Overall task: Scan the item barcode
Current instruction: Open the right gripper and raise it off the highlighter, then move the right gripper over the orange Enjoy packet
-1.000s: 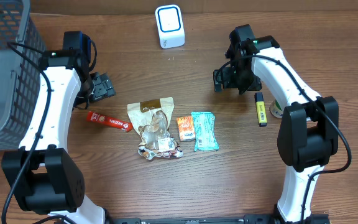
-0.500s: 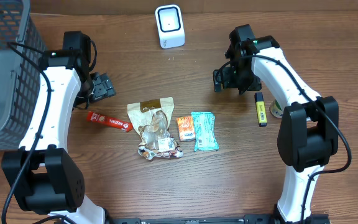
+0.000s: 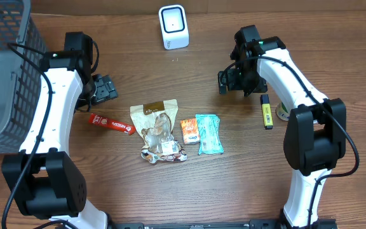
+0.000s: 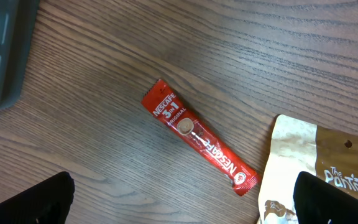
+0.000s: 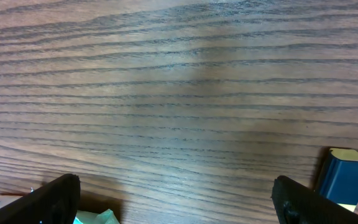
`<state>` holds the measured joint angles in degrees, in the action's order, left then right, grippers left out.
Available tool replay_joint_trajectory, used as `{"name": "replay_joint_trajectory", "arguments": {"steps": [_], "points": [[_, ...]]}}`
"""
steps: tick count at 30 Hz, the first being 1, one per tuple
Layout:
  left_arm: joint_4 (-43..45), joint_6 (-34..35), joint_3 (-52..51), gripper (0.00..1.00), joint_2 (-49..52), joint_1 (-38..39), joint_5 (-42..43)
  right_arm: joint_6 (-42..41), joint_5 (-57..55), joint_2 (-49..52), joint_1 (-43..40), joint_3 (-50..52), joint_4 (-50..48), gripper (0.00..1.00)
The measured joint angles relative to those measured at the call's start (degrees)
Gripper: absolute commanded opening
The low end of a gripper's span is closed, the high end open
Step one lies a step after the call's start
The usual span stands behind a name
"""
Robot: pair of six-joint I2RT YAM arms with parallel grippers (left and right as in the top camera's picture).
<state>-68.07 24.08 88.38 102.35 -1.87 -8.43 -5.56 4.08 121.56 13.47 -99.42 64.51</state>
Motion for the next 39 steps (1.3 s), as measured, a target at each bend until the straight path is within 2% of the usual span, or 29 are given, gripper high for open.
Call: {"name": "replay_joint_trajectory", "arguments": {"steps": [7,14,18,24,30,32,33,36,39], "points": [[0.0,0.0,0.0,1.00,0.0,0.0,0.0,0.0,0.0,0.0,0.0,0.0,-0.1,1.00],[0.0,0.0,0.0,1.00,0.0,0.0,0.0,-0.3,0.4,0.0,0.0,0.0,-6.1,1.00],[0.0,0.0,0.0,1.00,0.0,0.0,0.0,-0.4,7.7,0.0,0.0,0.0,-10.9,1.00],[0.0,0.0,0.0,1.00,0.0,0.0,0.0,-0.4,21.1,0.0,0.0,0.0,-11.4,1.00],[0.0,0.0,0.0,1.00,0.0,0.0,0.0,-0.9,25.6,0.0,0.0,0.0,-10.1,1.00],[0.0,0.0,0.0,1.00,0.0,0.0,0.0,-4.2,26.0,0.0,0.0,0.0,-9.9,1.00],[0.0,0.0,0.0,1.00,0.0,0.0,0.0,-6.5,26.1,0.0,0.0,0.0,-9.4,0.99],[0.0,0.0,0.0,1.00,0.0,0.0,0.0,-9.9,26.3,0.0,0.0,0.0,-6.4,0.70],[0.0,0.0,0.0,1.00,0.0,0.0,0.0,-11.5,25.2,0.0,0.2,0.0,-0.6,0.68]]}}
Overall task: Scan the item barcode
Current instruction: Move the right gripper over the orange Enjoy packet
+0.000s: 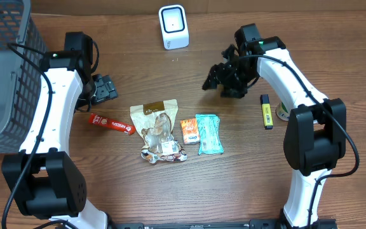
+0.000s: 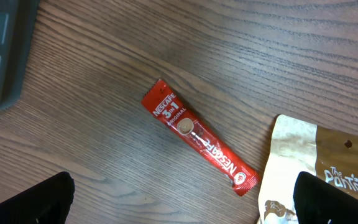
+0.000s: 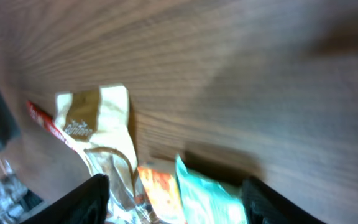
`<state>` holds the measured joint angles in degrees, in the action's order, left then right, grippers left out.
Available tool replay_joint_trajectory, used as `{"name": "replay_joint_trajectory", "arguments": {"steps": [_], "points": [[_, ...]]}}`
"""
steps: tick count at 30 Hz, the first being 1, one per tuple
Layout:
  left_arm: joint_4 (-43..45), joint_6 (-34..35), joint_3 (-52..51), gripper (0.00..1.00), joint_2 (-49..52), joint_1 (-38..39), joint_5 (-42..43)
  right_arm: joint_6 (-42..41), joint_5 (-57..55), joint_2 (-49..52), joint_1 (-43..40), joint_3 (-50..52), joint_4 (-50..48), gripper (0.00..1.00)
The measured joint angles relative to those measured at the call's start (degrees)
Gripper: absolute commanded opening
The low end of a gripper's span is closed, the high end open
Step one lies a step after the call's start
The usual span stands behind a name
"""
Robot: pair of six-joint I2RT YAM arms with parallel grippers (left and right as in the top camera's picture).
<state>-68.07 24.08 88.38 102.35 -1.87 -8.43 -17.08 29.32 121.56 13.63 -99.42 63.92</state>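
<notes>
The white barcode scanner (image 1: 173,27) stands at the back of the table. In a row at the middle lie a red Nescafe stick (image 1: 112,123), a tan and clear cookie bag (image 1: 159,130), an orange packet (image 1: 190,131) and a teal packet (image 1: 209,133). My left gripper (image 1: 103,88) hangs open above the table left of the row; its view shows the stick (image 2: 197,140) and the bag's corner (image 2: 319,165). My right gripper (image 1: 216,77) is open and empty, tilted toward the row from the back right. Its blurred view shows the bag (image 3: 101,124), orange packet (image 3: 163,193) and teal packet (image 3: 210,196).
A dark mesh basket (image 1: 2,76) fills the left edge. A yellow highlighter (image 1: 267,111) lies at the right beside the right arm, with a small roll (image 1: 283,113) partly hidden behind the arm.
My right gripper has shifted left and tilted; its view has gone from bare wood and the highlighter's end to the row of packets. The left arm and all items have not moved.
</notes>
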Motion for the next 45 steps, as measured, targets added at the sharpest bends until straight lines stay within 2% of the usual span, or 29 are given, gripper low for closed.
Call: {"name": "replay_joint_trajectory", "arguments": {"steps": [8,13,18,22,30,32,34,35,42,45], "points": [[0.0,0.0,0.0,1.00,0.0,0.0,0.0,0.6,-8.9,0.0,5.9,0.0,7.0,0.52],[0.0,0.0,0.0,1.00,0.0,0.0,0.0,-0.6,-15.9,-2.6,11.4,0.0,9.9,0.55],[0.0,0.0,0.0,1.00,0.0,0.0,0.0,-2.6,-20.7,-10.8,13.7,0.0,14.3,0.56],[0.0,0.0,0.0,1.00,0.0,0.0,0.0,-3.1,-22.3,-13.5,13.8,0.0,17.3,0.56],[0.0,0.0,0.0,1.00,0.0,0.0,0.0,-3.8,-22.5,-13.3,16.2,10.2,7.1,0.44],[0.0,0.0,0.0,1.00,0.0,0.0,0.0,-3.9,-22.3,-13.3,17.8,12.7,4.0,0.34],[0.0,0.0,0.0,1.00,0.0,0.0,0.0,-3.7,-22.2,-13.3,19.3,15.0,0.2,0.19],[0.0,0.0,0.0,1.00,0.0,0.0,0.0,-4.1,-22.1,-13.3,19.9,15.9,-1.2,0.15],[0.0,0.0,0.0,1.00,0.0,0.0,0.0,-7.0,-22.3,-13.2,22.0,22.0,-11.8,0.15],[0.0,0.0,0.0,1.00,0.0,0.0,0.0,-7.6,-22.7,-13.2,22.0,23.8,-13.0,0.15]]}}
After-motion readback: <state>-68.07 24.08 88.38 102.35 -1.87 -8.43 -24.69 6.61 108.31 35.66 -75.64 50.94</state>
